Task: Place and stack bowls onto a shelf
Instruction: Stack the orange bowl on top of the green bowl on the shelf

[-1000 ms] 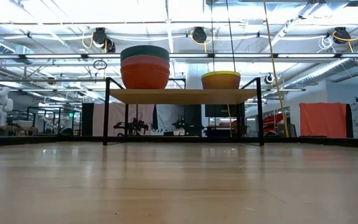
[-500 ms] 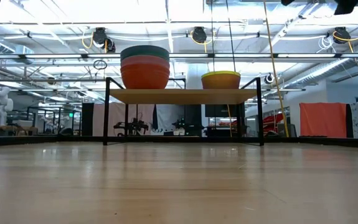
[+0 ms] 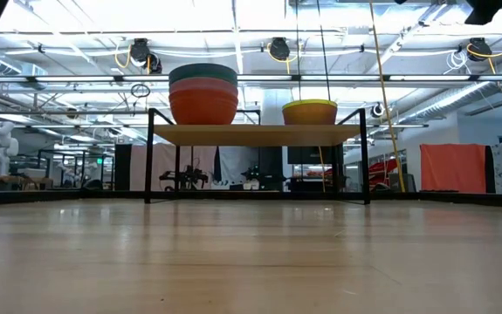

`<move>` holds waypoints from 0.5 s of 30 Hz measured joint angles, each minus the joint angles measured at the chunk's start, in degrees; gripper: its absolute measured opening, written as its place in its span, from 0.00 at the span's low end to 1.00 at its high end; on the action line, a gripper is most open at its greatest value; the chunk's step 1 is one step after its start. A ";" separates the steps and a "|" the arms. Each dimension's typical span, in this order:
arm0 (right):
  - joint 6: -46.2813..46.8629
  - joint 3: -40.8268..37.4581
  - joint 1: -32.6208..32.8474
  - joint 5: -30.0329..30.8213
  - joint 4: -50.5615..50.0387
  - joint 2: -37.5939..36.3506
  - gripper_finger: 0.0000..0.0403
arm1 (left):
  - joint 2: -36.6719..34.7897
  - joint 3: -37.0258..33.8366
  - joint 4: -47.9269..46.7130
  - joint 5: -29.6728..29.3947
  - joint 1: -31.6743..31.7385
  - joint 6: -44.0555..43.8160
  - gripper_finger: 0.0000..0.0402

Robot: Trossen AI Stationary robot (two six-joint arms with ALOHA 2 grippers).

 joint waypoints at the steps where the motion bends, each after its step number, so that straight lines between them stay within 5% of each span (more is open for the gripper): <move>1: 0.00 0.00 0.00 0.75 -0.02 0.00 0.31 | 0.00 0.00 0.00 -0.34 0.53 0.56 0.01; 15: -0.10 0.00 0.00 2.66 0.18 0.00 0.31 | 0.02 -0.01 -8.40 -11.48 11.92 2.43 0.01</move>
